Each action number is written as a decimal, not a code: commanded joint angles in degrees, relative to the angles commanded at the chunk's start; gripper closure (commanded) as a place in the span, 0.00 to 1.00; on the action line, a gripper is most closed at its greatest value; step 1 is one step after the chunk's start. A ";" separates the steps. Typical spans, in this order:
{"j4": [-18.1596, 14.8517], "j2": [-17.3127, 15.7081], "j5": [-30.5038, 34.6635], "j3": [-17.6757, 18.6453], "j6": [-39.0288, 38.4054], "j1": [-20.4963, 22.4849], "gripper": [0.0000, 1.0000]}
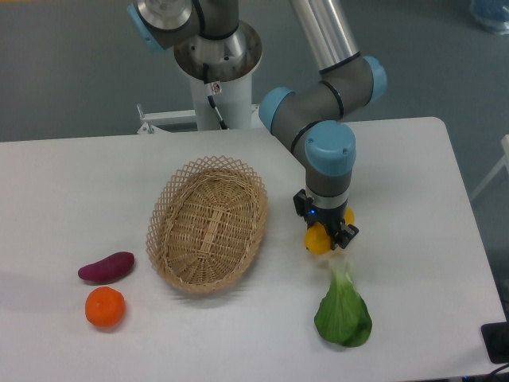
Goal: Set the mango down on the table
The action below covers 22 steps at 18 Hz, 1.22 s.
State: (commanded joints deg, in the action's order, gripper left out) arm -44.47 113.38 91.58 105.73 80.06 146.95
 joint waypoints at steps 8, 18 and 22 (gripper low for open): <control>0.00 -0.26 -0.26 0.26 0.01 0.00 0.00; -1.14 -1.41 0.00 -4.74 -3.69 1.05 0.00; -7.97 -1.41 -0.09 -8.69 -3.60 2.28 0.00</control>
State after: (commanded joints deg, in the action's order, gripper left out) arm -52.45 111.97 91.49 97.04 76.46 149.24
